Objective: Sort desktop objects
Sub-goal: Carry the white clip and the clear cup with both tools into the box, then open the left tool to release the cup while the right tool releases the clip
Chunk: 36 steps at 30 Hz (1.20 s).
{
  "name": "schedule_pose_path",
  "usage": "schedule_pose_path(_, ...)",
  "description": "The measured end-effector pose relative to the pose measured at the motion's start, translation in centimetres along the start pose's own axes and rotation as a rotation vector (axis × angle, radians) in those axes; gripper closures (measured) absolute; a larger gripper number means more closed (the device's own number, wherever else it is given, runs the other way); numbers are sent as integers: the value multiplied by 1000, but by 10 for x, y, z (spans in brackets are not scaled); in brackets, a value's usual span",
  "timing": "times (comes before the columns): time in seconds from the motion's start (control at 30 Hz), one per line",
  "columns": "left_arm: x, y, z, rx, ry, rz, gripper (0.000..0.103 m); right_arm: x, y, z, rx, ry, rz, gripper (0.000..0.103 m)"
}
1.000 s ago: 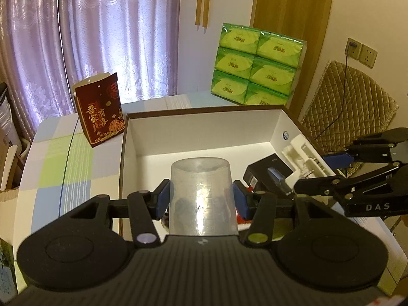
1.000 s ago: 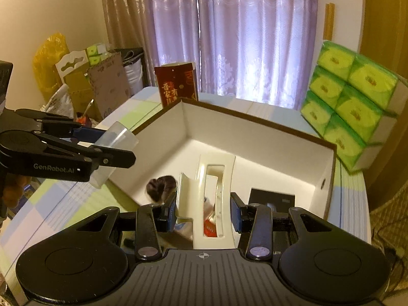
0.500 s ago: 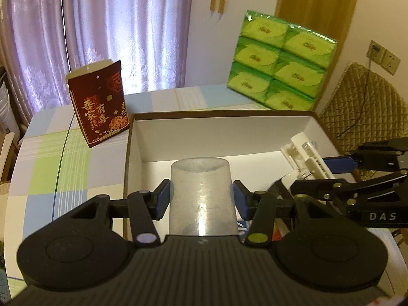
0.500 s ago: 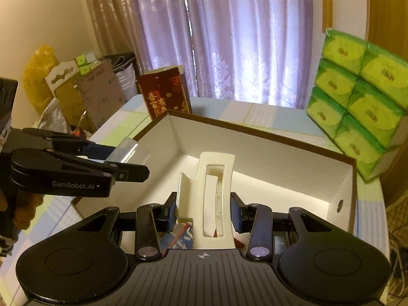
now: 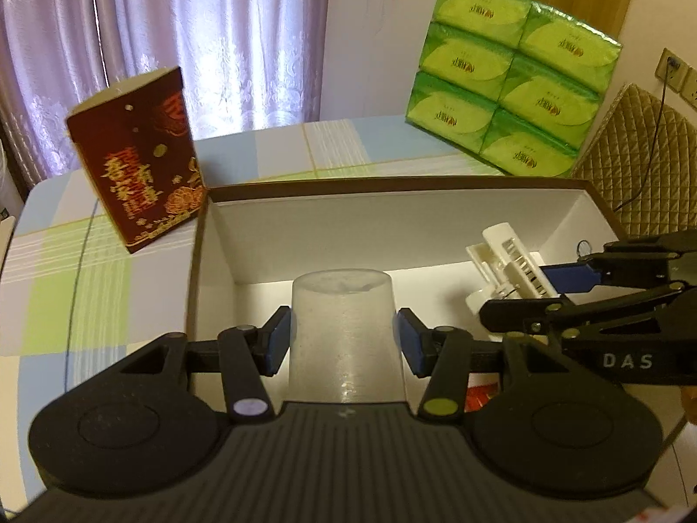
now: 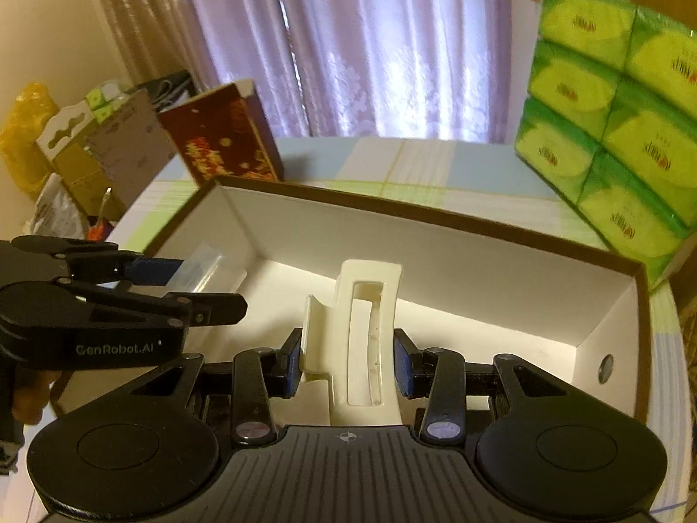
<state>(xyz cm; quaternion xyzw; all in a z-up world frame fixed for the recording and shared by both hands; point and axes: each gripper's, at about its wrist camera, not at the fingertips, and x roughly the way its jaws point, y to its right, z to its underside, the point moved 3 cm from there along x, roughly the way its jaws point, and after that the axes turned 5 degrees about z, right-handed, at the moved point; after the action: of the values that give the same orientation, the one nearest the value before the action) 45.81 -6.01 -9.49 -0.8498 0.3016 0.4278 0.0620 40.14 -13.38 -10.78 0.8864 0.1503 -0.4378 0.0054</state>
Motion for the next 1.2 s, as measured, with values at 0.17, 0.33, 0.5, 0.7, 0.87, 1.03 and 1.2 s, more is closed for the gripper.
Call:
schedule_pose_path(0.17, 22, 0, -2, 19, -35, -8, 56, 18, 10, -1, 46, -38, -2, 65)
schedule_pose_path(0.33, 38, 2, -2, 45, -57, -21, 56, 27, 17, 2, 72, -61, 0, 65)
schedule_pose_path(0.5, 48, -1, -2, 46, -72, -33, 56, 31, 20, 4, 79, -70, 5, 65)
schedule_pose_path(0.7, 50, -2, -4, 36, -76, -22, 55, 34, 19, 4, 87, -74, 6, 65)
schedule_pose_path(0.87, 49, -3, -4, 33, -75, -26, 48, 36, 19, 6, 89, -80, 9, 64)
schedule_pose_path(1.03, 44, -4, -6, 16, -65, -14, 45, 37, 20, 7, 97, -83, 16, 64)
schedule_pose_path(1.2, 42, -3, -7, 15, -58, -12, 43, 37, 22, 7, 102, -81, 28, 64)
